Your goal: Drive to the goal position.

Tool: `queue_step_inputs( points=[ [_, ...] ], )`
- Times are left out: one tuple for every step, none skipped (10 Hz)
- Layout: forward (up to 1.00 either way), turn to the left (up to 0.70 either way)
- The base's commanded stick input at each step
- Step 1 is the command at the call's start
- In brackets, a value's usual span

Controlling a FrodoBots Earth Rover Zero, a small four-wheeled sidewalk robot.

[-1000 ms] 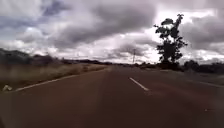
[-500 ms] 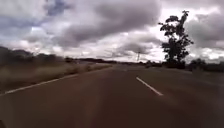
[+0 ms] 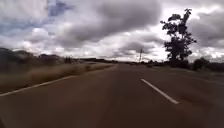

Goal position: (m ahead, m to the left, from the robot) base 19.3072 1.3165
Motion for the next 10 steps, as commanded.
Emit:
queue_step_inputs(
  points=[
    [1.0,-0.36],
    [1.0,-0.36],
    [1.0,-0.36],
    [1.0,-0.36],
    [1.0,-0.36],
    [1.0,-0.36],
    [1.0,-0.36],
    [1.0,-0.36],
    [1.0,-0.2],
    [1.0,0.01]
  ],
)
